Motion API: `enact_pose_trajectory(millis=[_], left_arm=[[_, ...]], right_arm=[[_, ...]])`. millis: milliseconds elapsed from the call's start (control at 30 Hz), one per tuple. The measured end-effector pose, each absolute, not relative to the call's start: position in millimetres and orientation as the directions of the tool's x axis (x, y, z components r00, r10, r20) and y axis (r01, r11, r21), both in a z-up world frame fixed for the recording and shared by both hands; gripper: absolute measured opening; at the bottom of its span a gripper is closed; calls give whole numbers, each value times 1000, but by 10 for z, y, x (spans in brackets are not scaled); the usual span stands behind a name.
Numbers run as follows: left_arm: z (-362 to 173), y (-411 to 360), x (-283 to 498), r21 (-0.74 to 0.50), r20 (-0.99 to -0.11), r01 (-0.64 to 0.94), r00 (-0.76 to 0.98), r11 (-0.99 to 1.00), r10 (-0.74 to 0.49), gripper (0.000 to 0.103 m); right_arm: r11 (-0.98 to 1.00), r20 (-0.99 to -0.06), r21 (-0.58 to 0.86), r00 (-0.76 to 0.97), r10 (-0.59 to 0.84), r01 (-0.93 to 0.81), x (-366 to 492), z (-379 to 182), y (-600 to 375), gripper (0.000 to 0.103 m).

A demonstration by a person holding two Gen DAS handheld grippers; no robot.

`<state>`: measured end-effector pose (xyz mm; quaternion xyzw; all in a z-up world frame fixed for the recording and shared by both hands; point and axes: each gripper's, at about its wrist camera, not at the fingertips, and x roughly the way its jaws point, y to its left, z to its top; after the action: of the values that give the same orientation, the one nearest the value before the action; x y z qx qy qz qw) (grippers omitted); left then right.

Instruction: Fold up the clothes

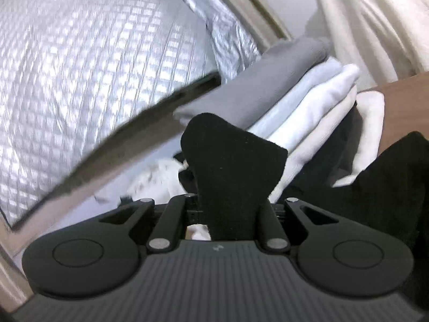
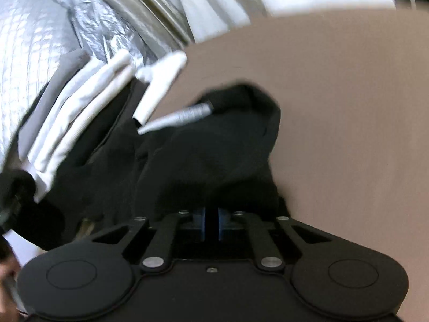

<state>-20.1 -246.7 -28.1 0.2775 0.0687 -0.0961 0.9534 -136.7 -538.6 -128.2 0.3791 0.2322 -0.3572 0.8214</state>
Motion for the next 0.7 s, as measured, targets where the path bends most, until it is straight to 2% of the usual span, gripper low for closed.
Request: enact_pose_trajectory(millis=[100, 233, 400, 500, 533, 567, 633, 667, 700], left_arm=[[-214, -2403, -271, 498, -120, 190, 981, 846, -150, 11], [-127, -2261, -244, 480, -5, 27, 1000, 877, -28, 11], [80, -1968, -135, 304, 19, -28, 1000, 952, 24, 11], [113, -1874, -117, 289, 42, -93, 996, 953, 85, 11], [115, -1856, -77, 288, 25, -96, 995, 953, 93, 11], [97, -1849, -18, 293, -25, -79, 996, 953, 90, 11], [33, -1843, 99, 312, -155, -25, 985, 950, 77, 13], [-22, -1862, 167, 329, -230, 8, 970, 944, 73, 15], [-92, -1895, 243, 351, -311, 44, 948, 935, 72, 27]], right_arm=[[502, -634, 326, 579, -512, 801, -1451, -938, -5256, 7], [483, -610, 202, 495, -619, 852, -1739, -539, -5215, 6], [525, -615, -62, 381, -690, 849, -2098, -258, -5280, 5], [510, -626, -202, 291, -724, 836, -2319, -190, -5303, 4], [498, -628, -266, 244, -739, 825, -2386, -191, -5323, 4], [482, -635, -315, 195, -747, 818, -2466, -231, -5373, 5], [444, -660, -324, 137, -739, 835, -2692, -334, -5504, 6], [437, -684, -279, 143, -716, 855, -2830, -398, -5579, 7], [438, -716, -171, 193, -670, 883, -2982, -472, -5664, 7]])
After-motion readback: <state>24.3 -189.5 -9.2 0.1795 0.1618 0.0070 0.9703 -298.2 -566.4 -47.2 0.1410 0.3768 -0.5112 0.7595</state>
